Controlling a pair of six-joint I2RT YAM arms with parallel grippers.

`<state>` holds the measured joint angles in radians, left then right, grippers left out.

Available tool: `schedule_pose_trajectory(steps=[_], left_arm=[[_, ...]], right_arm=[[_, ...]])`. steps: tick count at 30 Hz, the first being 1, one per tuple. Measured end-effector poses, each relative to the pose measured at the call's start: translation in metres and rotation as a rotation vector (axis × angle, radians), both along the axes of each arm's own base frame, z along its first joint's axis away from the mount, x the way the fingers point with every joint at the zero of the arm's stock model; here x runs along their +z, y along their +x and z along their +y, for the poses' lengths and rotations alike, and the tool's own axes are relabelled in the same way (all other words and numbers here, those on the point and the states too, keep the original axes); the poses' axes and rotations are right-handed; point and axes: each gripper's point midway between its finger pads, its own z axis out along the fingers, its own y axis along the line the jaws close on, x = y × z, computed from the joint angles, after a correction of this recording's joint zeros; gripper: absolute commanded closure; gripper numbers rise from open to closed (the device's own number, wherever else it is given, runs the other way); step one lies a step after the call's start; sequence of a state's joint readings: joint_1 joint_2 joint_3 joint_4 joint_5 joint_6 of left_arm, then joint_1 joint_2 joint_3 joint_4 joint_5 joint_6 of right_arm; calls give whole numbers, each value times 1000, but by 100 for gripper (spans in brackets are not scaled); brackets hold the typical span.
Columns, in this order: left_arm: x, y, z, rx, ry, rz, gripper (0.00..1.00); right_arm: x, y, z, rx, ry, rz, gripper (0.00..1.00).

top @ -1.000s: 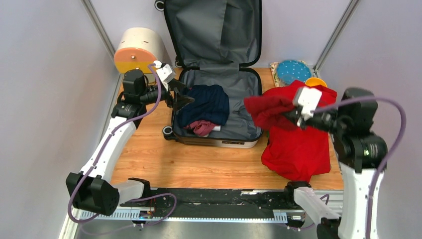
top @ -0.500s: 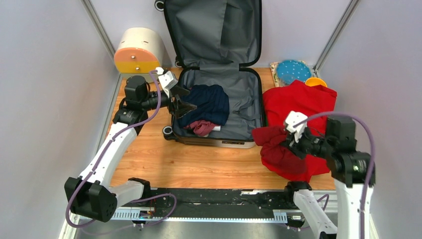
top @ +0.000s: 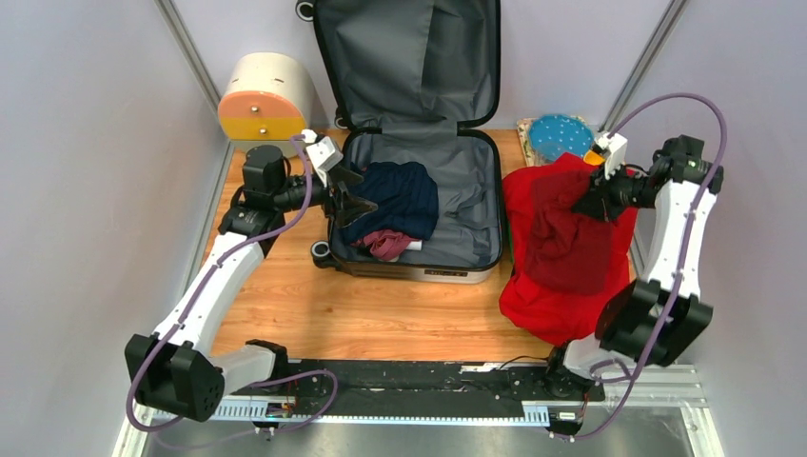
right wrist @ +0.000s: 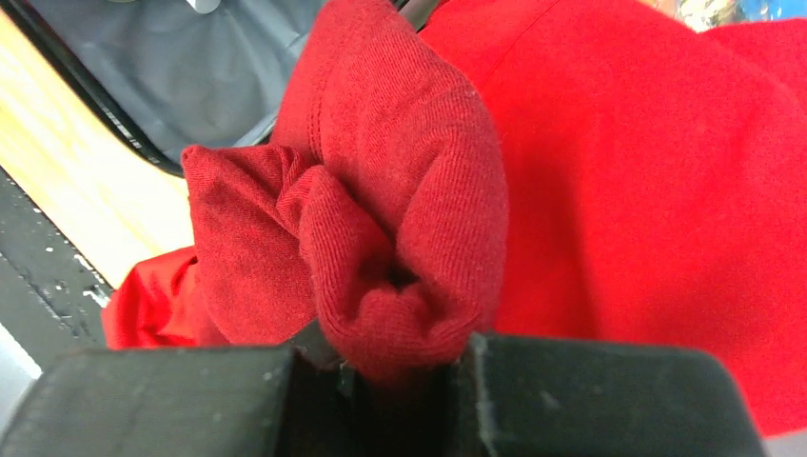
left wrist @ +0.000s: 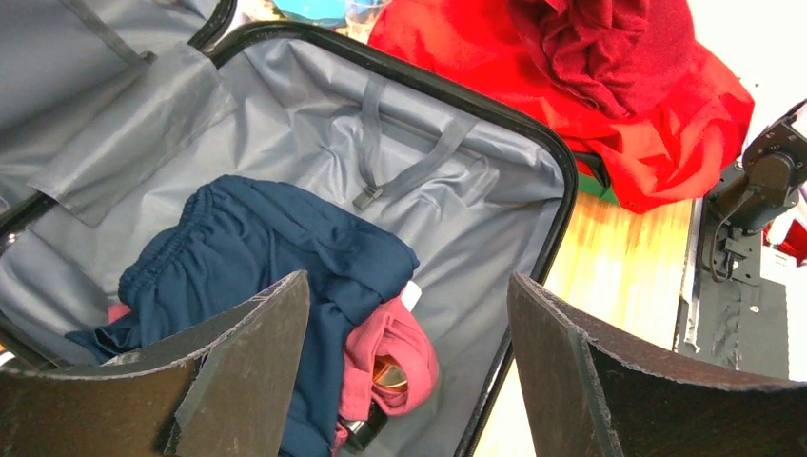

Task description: Open, take out, and arrange the luggage

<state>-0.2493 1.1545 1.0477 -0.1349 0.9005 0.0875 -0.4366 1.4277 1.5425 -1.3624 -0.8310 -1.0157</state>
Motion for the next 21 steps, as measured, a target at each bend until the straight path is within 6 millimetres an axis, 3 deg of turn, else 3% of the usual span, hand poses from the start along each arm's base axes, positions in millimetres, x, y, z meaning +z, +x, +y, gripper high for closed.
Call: schedule_pose_trajectory(steps=[3,6,8,9,10,14,18,21], left_arm=[[-9,3,-1,-1,9,33,16],[-30,4,-5,-7,42,100,16],[-46,5,-7,-9,72,149,16],[-54,5,-8,-9,89,173,16],[-64,4,-8,-5,112,202,16],[-81,3,-9,9,166,227,16],[-94,8,-12,29,231,224,16],[-105,20,-17,56,295,223,16]], right_arm=[[-14,25,-8,44,30,14,87],[-29,49,-16,82,59,31,61],[-41,66,-23,100,64,40,35],[-49,75,-27,107,64,44,17],[-55,79,-30,107,68,52,11],[-61,80,-35,70,84,87,6],[-35,70,-36,-30,97,97,5],[-3,69,-42,-134,45,27,4]])
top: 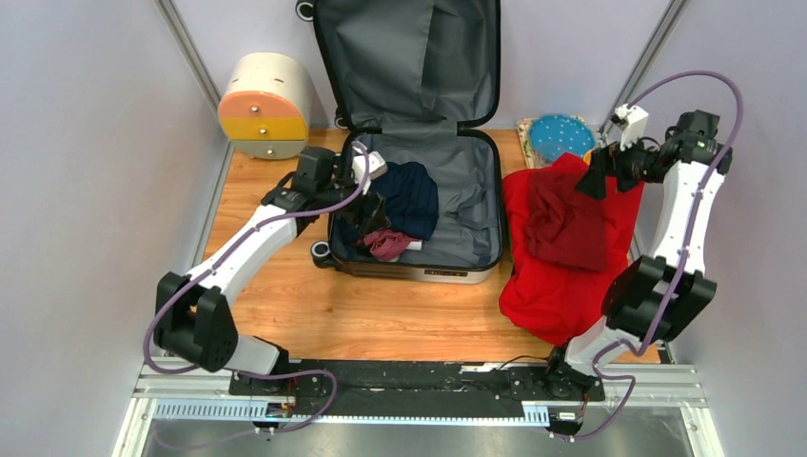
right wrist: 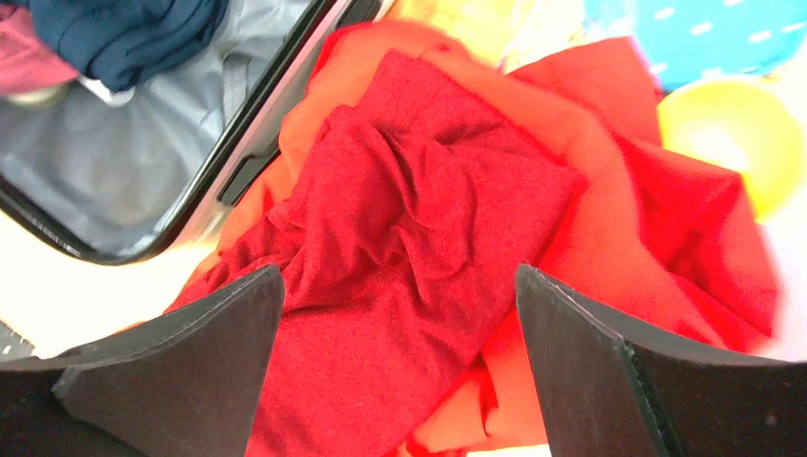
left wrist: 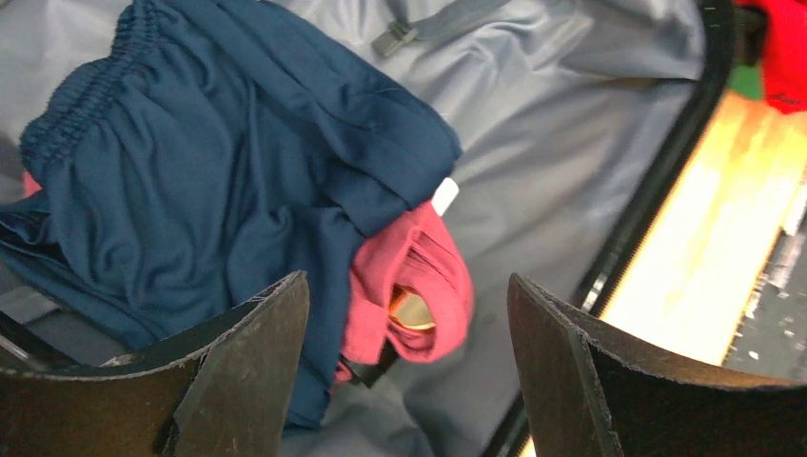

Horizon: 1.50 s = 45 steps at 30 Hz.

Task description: Open, take out, and arrange the luggage

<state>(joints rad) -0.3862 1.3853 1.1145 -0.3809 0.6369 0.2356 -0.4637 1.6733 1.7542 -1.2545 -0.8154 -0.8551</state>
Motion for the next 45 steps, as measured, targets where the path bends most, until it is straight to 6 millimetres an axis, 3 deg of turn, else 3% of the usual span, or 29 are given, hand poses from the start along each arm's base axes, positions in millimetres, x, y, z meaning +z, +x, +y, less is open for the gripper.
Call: schedule_pose_trajectory(steps=[5,9,13,17,23,26,27,31,35,36,38,41,45], left_arm=[[-20,22,-14,8,104,-29,16],[-38,27,-32,-80,144,-44,16],[-54,31,-52,-187,164,-70,14],[-77,35,-68,-271,207,-108,14],[-108,39,-86,-338,261,-145,19],[-122,47,-89,-329,281,-154,32],[-126,50,-89,-322,288,-155,48],[-129,60,-93,-295,283,-168,83],[-122,63,-97,-278,231,-152,89],[-120,62,-97,-277,217,-140,100],[-116,61,-95,-265,180,-105,100],[-104,63,-88,-234,112,-52,100],[-81,68,-78,-191,14,1,100]], right_arm=[[54,-2,2,-121,-40,-136,4],[72,-2,29,-136,22,-158,4],[60,-6,73,-89,103,-99,5],[32,-11,109,-44,164,-5,5],[9,-15,125,-30,205,60,4],[6,-13,126,-30,210,58,4],[6,-14,126,-29,211,58,4],[4,-13,128,-10,215,47,4],[-8,-13,133,38,204,23,2],[-12,-14,135,55,199,13,1],[-19,-16,143,99,186,-10,1],[-23,-14,164,180,175,-70,1],[-31,-13,209,352,131,-193,1]])
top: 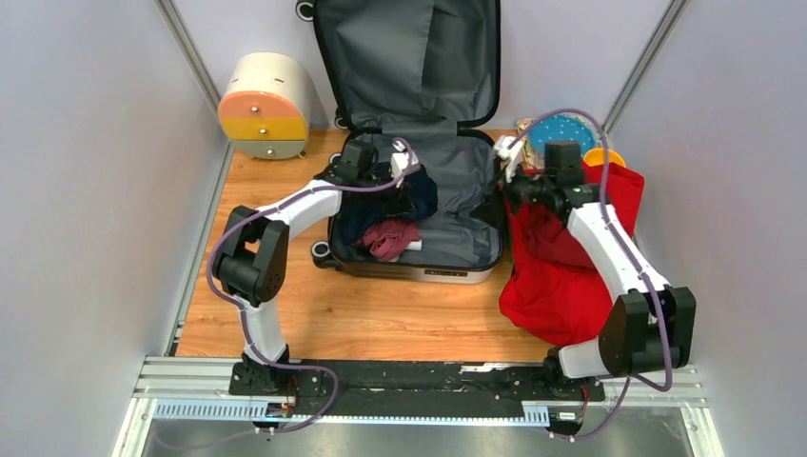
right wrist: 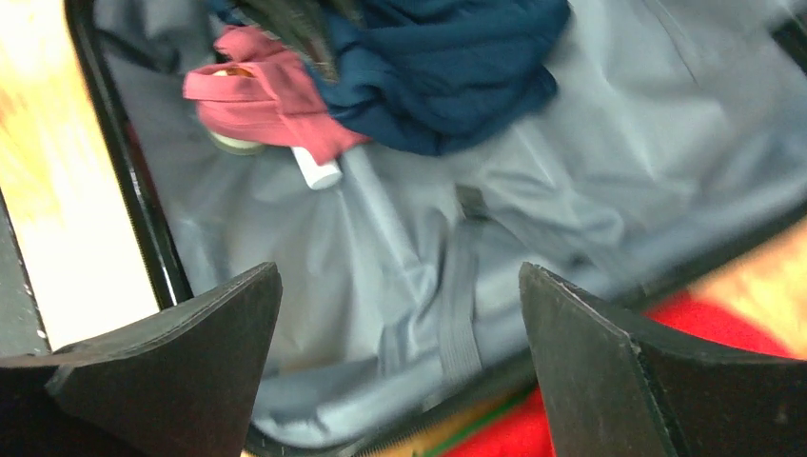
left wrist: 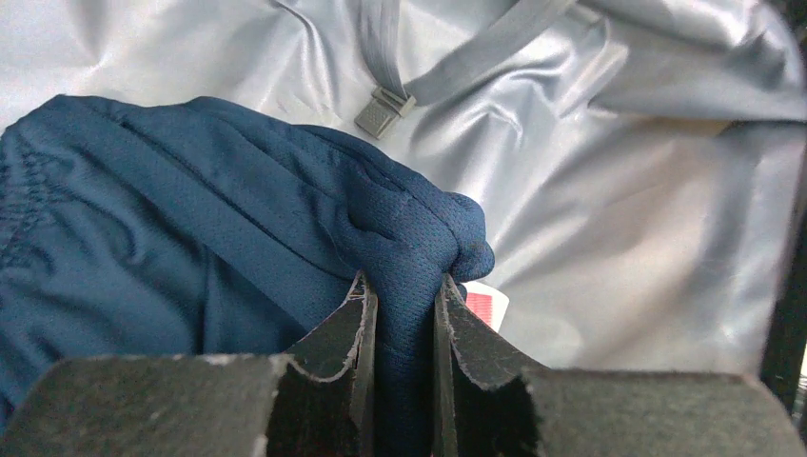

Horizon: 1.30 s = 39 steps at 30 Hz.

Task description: Open, take out, and arrange the luggage

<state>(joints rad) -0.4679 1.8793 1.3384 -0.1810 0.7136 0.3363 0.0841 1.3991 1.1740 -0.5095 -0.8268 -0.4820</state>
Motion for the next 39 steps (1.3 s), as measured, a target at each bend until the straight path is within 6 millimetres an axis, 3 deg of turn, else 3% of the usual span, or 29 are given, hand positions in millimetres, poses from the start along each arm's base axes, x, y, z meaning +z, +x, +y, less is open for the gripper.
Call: schedule_pose_trajectory(steps=[6,9,17,27,30,32,39], left_arm=[[22,3,8,20,-79,45,100],[28,-1,6,4,-99,50,100],[57,-12,5,-33,-161,48,100],[65,-16,8,-54,-195,68,100],[72,-16,13,-43,-216,85,100],[78,-17,16,-38,-235,95,100],[96,-17,21,-33,-278,84,100]], right_arm=[[-7,-12,72,290,-72,-253,1],[-14,-6,96,376,-89,-353,1],[-58,24,123,461,-124,-403,1],[-60,31,174,532,-79,-510,6],[-57,36,180,524,-63,-538,15],[-56,40,183,510,-50,-547,32],[-51,51,190,455,9,-539,67]])
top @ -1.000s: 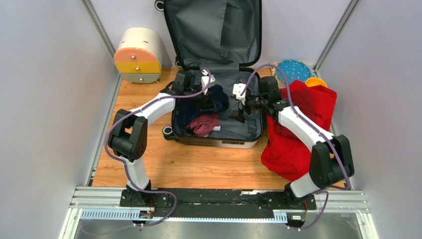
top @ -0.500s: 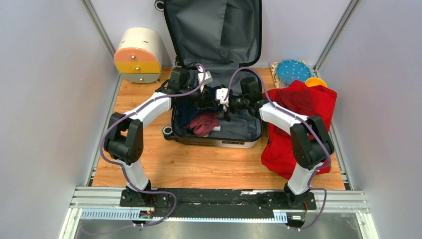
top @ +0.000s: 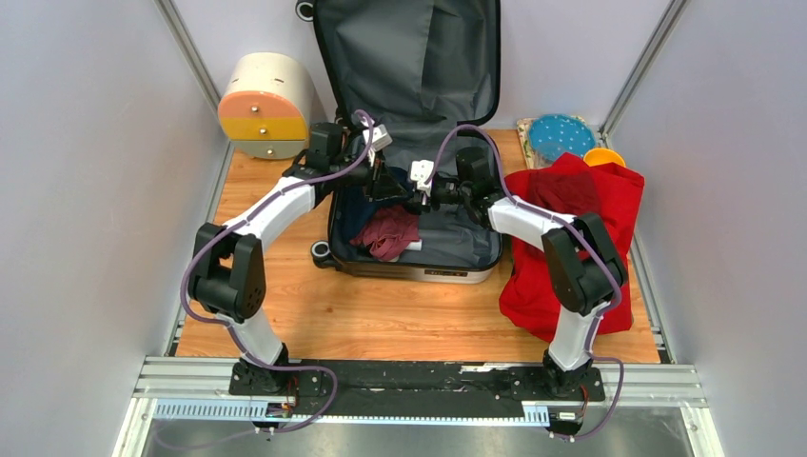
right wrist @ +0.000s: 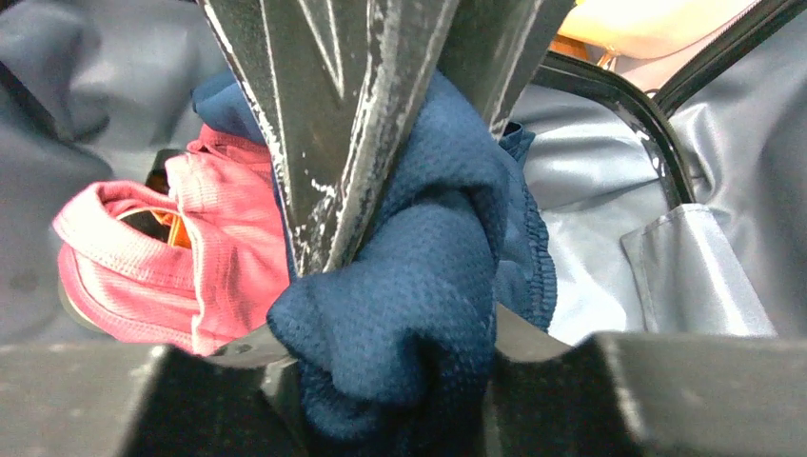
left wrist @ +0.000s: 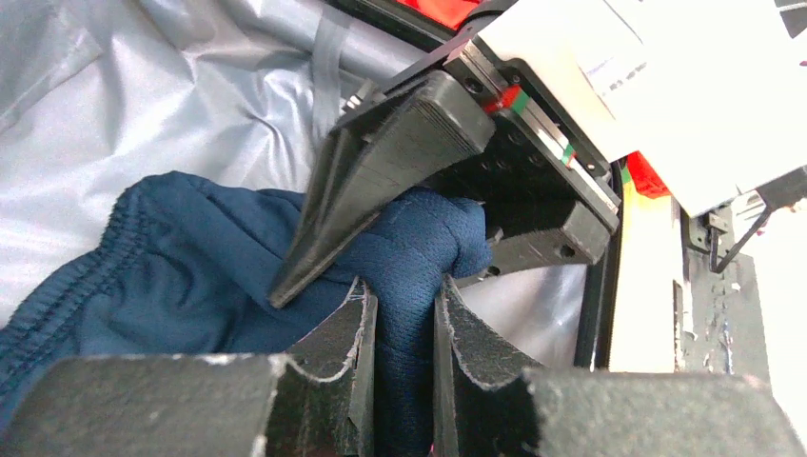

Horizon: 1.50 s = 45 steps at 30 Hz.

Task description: Open, take out, and arrange the luggage

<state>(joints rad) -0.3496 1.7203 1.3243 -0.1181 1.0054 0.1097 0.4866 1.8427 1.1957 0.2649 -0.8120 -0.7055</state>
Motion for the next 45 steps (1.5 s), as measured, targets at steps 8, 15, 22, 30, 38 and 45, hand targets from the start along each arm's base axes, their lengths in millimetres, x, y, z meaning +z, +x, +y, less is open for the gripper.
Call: schedule_pose_trajectory(steps=[8,15,22,30,38,45], left_arm=[[9,5,17,54,-28,11,45],[10,10,87,288,13,-67,31],[-54,-20,111,373,136,-80,17],[-81,-10,115,488,194,-174,16],[-72,15,107,605,225,-310,49],[-49,26,106,599,227,-368,100]], right_arm=[[8,-1,5,2,32,23,100],[15,7,-1,-41,54,94,100],[41,21,-4,-95,109,142,100],[52,23,-2,-120,144,209,100],[51,26,-5,-157,148,250,100],[74,17,-27,-207,138,290,100]])
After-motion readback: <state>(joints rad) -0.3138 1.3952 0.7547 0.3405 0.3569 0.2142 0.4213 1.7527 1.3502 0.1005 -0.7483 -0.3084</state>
